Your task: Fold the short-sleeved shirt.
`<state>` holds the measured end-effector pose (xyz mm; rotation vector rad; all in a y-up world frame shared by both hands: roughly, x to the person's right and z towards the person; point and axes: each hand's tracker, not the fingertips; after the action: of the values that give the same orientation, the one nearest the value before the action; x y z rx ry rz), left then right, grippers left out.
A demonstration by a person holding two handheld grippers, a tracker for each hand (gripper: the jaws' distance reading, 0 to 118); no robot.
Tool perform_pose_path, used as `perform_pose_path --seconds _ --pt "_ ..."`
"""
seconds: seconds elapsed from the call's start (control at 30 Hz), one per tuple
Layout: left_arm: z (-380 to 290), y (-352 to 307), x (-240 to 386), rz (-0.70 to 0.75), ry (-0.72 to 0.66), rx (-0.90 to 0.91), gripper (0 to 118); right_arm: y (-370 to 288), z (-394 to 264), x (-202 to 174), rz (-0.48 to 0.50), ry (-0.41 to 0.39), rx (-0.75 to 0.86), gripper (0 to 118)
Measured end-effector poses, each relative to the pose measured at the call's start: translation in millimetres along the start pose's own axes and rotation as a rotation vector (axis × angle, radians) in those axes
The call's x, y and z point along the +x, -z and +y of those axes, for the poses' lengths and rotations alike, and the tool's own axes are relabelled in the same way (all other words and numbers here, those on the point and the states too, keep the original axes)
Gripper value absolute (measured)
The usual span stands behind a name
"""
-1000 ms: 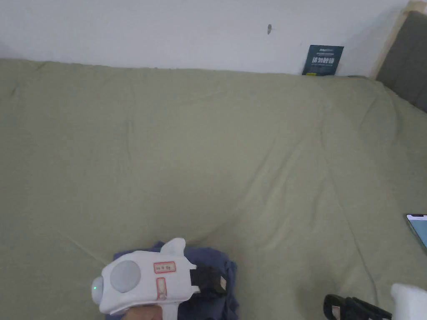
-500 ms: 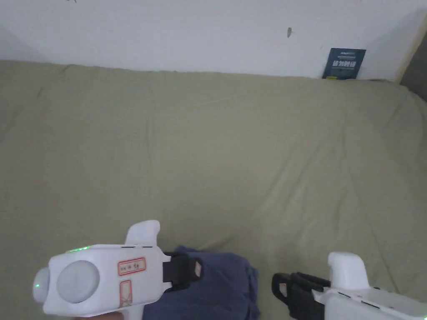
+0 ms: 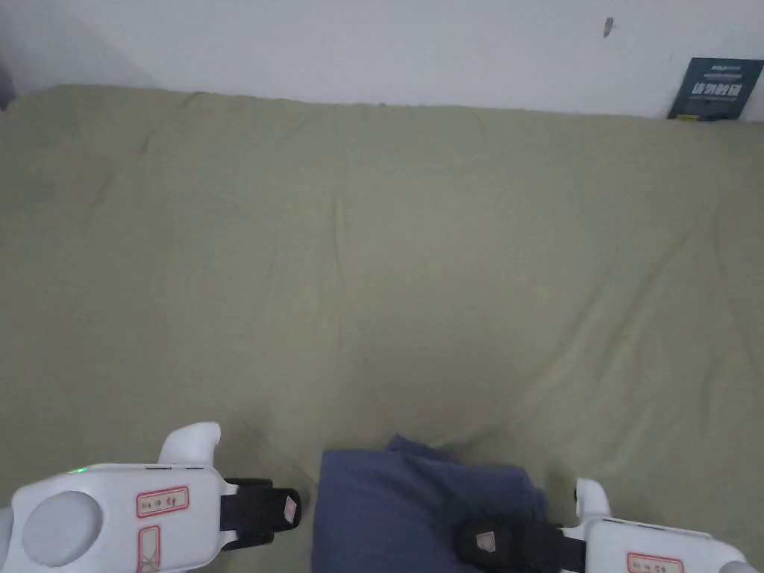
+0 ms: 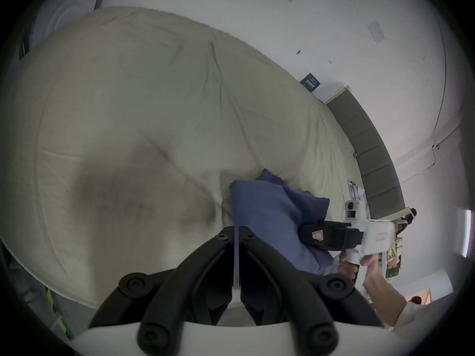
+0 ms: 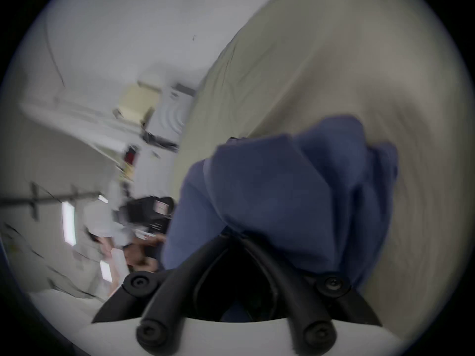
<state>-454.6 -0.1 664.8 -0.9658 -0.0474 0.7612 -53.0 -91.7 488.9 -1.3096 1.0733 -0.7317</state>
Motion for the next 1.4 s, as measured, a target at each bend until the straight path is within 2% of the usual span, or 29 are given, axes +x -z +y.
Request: perform_pose_path --seconds 0.07,0.1,0.13,0.17,0.2,0.23,0.4,0.47,0.5,0.53,0.57,0.6,0.67,0.7,0.77,0.8,1.0,1.1,1.17,1.3,1.4 --pt "3 5 -7 -0.118 -0.034 -0.031 4 -4 1 6 0.018 0.009 0.009 1" --pt "5 9 -10 -0.187 -0.055 -0.043 6 0 -1 -6 0.000 -0.026 -0.008 1" --pt "6 13 -12 -0.254 -0.062 -0.059 18 -1 1 -7 0.000 -0.024 -0.011 1" --pt "8 18 -13 -0.288 -0.055 -0.084 48 -2 2 -7 0.002 -0.021 -0.014 1" --pt "9 23 -12 -0.315 -0.036 -0.110 91 -4 2 -6 0.004 -0.019 -0.016 1" --pt "8 34 -10 -0.311 -0.030 -0.167 117 2 3 -4 0.004 -0.018 -0.018 1" --pt "11 75 -12 -0.362 -0.052 -0.217 117 0 4 9 0.054 0.038 -0.002 1" --pt "14 88 -10 -0.474 -0.079 -0.176 117 0 5 11 0.073 0.054 0.004 1" --pt "15 97 -11 -0.483 -0.102 -0.204 117 0 3 10 0.078 0.058 0.004 1" --pt "16 103 -11 -0.475 -0.096 -0.209 111 0 4 11 0.078 0.059 0.004 1" --pt "17 101 -12 -0.485 -0.089 -0.190 97 -1 5 12 0.081 0.060 0.005 1" --pt "18 99 -13 -0.488 -0.086 -0.172 78 -1 6 12 0.088 0.066 0.005 1" --pt "17 98 -25 -0.340 -0.088 -0.141 50 -3 5 18 0.098 0.073 0.010 1" --pt "12 100 -32 -0.349 -0.094 -0.148 26 -4 5 19 0.106 0.080 0.014 1" --pt "6 96 -31 -0.465 -0.161 -0.139 26 -5 4 18 0.103 0.085 0.015 1" --pt "5 93 -27 -0.436 -0.142 -0.133 26 -7 4 13 0.089 0.081 0.021 1" --pt "15 65 -31 -0.426 -0.129 -0.102 26 -22 5 -38 -0.103 -0.114 0.036 1" --pt "33 17 -54 -0.352 -0.101 -0.049 26 -31 7 -65 -0.226 -0.262 0.059 1" --pt "50 -22 -83 -0.265 -0.084 -0.026 26 -36 11 -76 -0.272 -0.309 0.085 1" --pt "86 -104 -140 -0.063 -0.085 -0.012 26 -41 17 -86 -0.332 -0.344 0.131 1" --pt "117 -147 -189 0.015 -0.114 -0.012 26 -43 19 -84 -0.342 -0.319 0.149 1"
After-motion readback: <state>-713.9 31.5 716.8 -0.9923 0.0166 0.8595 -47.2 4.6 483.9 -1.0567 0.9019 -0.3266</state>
